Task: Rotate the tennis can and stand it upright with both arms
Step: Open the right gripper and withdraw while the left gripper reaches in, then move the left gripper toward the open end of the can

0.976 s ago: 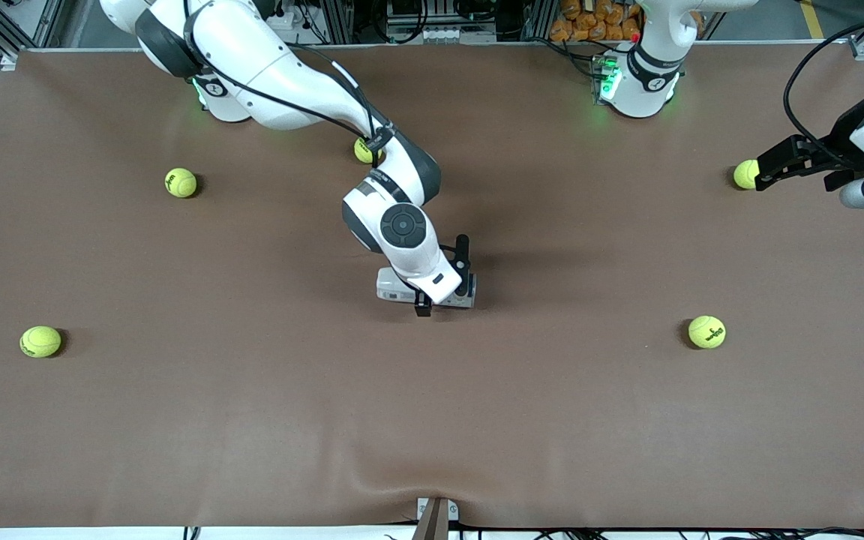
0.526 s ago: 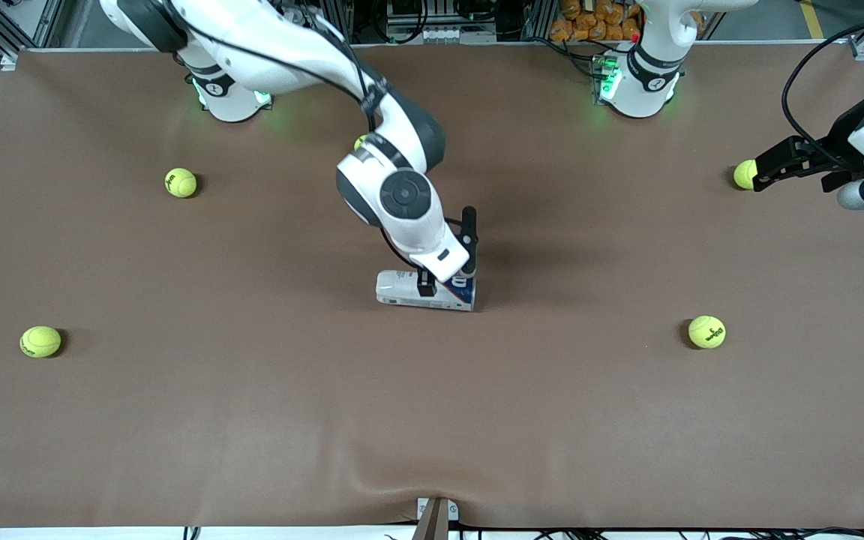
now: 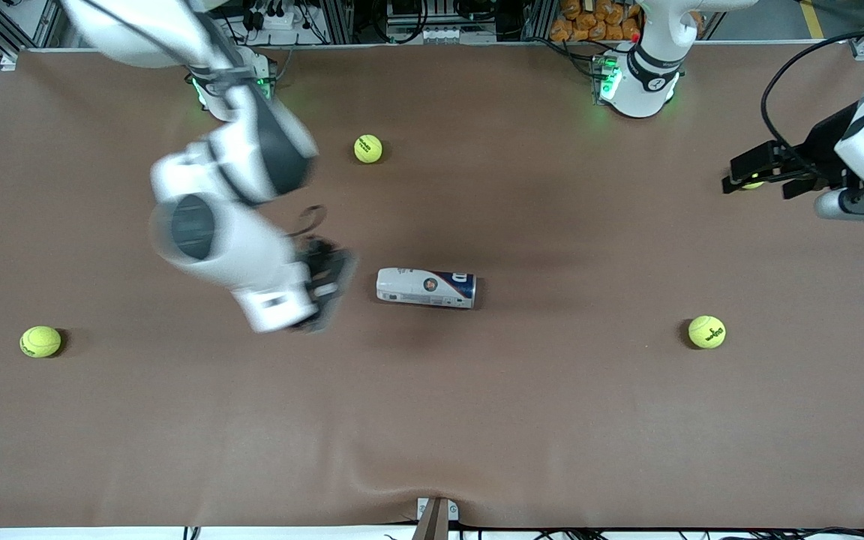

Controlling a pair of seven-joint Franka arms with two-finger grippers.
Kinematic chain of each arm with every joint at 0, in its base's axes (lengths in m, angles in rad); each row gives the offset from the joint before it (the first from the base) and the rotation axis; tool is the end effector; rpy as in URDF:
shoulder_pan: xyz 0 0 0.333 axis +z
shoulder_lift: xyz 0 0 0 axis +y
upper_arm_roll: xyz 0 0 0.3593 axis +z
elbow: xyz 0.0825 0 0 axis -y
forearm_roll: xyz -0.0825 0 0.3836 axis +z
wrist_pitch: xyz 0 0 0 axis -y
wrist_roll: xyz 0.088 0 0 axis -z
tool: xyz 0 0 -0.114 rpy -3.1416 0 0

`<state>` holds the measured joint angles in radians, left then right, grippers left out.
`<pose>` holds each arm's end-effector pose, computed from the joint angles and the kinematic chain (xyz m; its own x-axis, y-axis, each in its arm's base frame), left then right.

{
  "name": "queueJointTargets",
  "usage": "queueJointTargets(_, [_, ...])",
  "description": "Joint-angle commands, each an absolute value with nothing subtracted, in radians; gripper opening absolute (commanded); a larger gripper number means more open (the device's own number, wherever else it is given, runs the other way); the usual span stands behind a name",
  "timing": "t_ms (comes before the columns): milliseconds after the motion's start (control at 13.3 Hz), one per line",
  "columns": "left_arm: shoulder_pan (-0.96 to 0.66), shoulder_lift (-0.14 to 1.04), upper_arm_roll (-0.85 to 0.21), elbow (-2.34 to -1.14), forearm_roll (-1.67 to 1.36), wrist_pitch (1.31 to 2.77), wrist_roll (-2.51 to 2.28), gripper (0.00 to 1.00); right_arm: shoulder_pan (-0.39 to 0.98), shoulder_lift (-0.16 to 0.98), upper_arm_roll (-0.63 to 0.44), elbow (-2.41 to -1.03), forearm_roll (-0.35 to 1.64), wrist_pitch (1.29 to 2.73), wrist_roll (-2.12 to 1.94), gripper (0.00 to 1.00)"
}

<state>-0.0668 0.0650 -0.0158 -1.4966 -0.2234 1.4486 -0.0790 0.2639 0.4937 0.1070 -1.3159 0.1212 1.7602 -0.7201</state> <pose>0.5589 -0.0735 0.6521 0.9914 -0.0320 -0.1269 -0.0042 -0.9770 0.2132 0.6703 0.2551 0.4843 0.4980 0.8641 0.0734 0.8612 -0.4829 -0.1586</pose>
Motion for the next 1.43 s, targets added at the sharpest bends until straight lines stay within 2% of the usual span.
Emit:
queueJointTargets(0, [-0.064,0.106,-0.014,-1.488,-0.332,1.434,-0.060,1.00,0.122,0.372,0.117,-1.359,0.146,1.666,-0.625,1.00])
queueJointTargets(75, [-0.064,0.124,-0.014,-1.488,-0.372,1.434,-0.043,1.00,0.080,0.338,0.115,-1.364,0.146,1.634,-0.586,1.00])
queueJointTargets(225, [-0.063,0.162,-0.014,-1.488,-0.420,1.434,0.012,1.00,0.072,0.231,0.045,-1.393,0.143,1.554,-0.481,1.00])
queueJointTargets(375, [-0.045,0.211,-0.014,-1.499,-0.501,1.436,0.072,1.00,0.057,0.131,0.029,-1.417,0.127,1.435,-0.293,1.00])
queueJointTargets(601, [-0.038,0.293,-0.012,-1.499,-0.604,1.446,0.124,1.00,0.048,0.042,0.029,-1.410,0.054,1.274,0.016,1.00])
queueJointTargets(676, [-0.038,0.308,-0.012,-1.499,-0.629,1.456,0.150,1.00,0.048,0.038,0.020,-1.402,0.052,1.226,0.087,1.00])
queueJointTargets(976, [-0.026,0.382,-0.012,-1.517,-0.738,1.469,0.279,1.00,0.035,0.029,-0.015,-1.379,0.003,1.235,0.101,1.00])
queueJointTargets(1351, [-0.031,0.434,-0.015,-1.663,-0.894,1.586,0.512,1.00,0.025,0.020,-0.035,-1.374,-0.009,1.223,0.098,1.00])
